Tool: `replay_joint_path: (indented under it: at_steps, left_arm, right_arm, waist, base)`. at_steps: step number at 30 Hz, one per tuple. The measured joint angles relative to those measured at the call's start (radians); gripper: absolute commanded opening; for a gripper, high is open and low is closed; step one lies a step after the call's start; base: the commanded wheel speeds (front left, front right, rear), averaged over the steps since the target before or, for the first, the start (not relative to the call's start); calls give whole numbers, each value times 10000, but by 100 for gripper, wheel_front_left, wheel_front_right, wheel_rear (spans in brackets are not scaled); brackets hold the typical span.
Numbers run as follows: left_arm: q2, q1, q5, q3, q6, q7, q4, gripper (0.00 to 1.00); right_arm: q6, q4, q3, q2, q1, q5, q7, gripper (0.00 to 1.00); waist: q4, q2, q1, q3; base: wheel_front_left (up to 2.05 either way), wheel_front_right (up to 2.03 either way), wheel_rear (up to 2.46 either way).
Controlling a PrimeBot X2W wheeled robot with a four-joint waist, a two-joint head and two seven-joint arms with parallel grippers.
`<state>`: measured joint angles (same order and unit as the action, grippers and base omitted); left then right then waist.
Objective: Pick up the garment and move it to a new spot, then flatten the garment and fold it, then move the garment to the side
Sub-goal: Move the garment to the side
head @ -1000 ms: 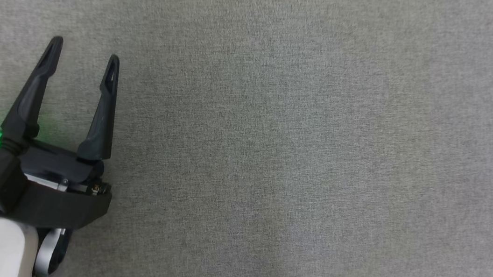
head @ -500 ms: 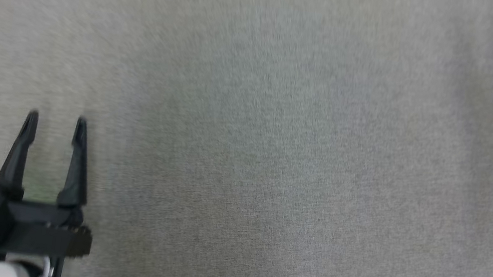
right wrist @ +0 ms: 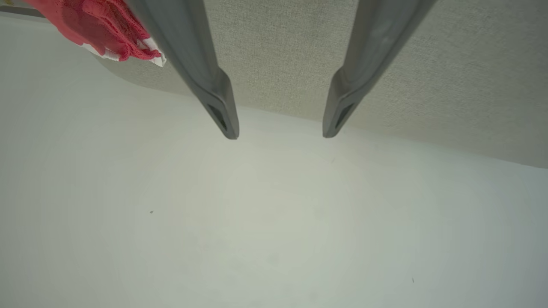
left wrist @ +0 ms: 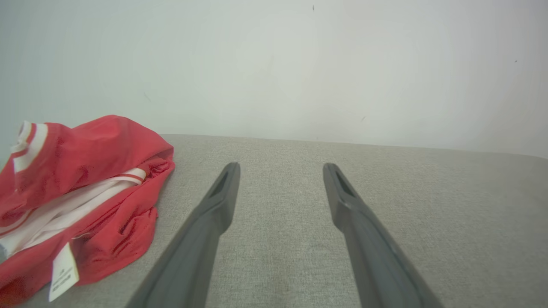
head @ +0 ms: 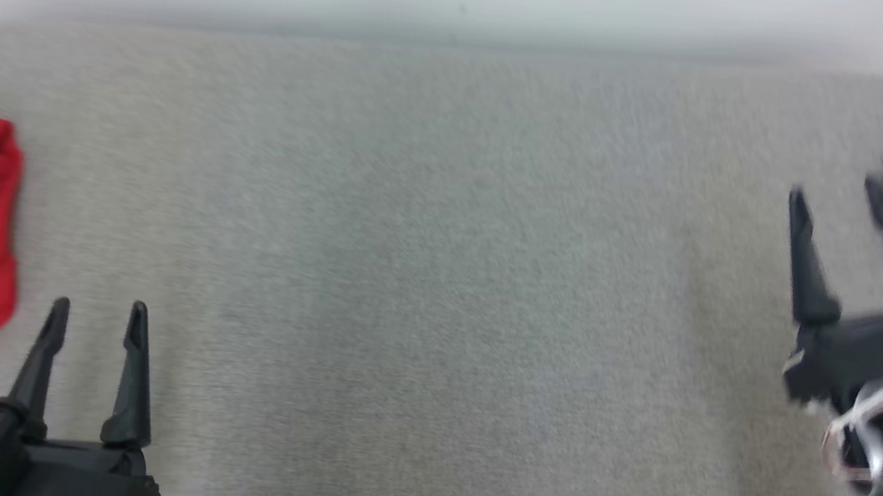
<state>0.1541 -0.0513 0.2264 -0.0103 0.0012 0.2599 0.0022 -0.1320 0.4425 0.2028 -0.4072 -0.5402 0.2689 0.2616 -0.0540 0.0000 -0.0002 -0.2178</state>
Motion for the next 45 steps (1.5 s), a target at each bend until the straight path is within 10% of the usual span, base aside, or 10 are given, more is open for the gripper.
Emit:
replay_joint_path:
  at_steps: [20,45]
  left_arm:
    - [-205,434,56,213,-278,15,1001,100]
    - [-140,709,219,393,-378,12,1275,100]
  right_arm:
    - [0,-2721,-1592,2261,4753,-940,-73,100]
    - [0,-3375,-1795,2943,5923,-842,-238,100]
  waist:
    - [963,-1,1,1776]
    - [967,0,3,2421]
  base:
    - [0,0,0]
    - [0,0,0]
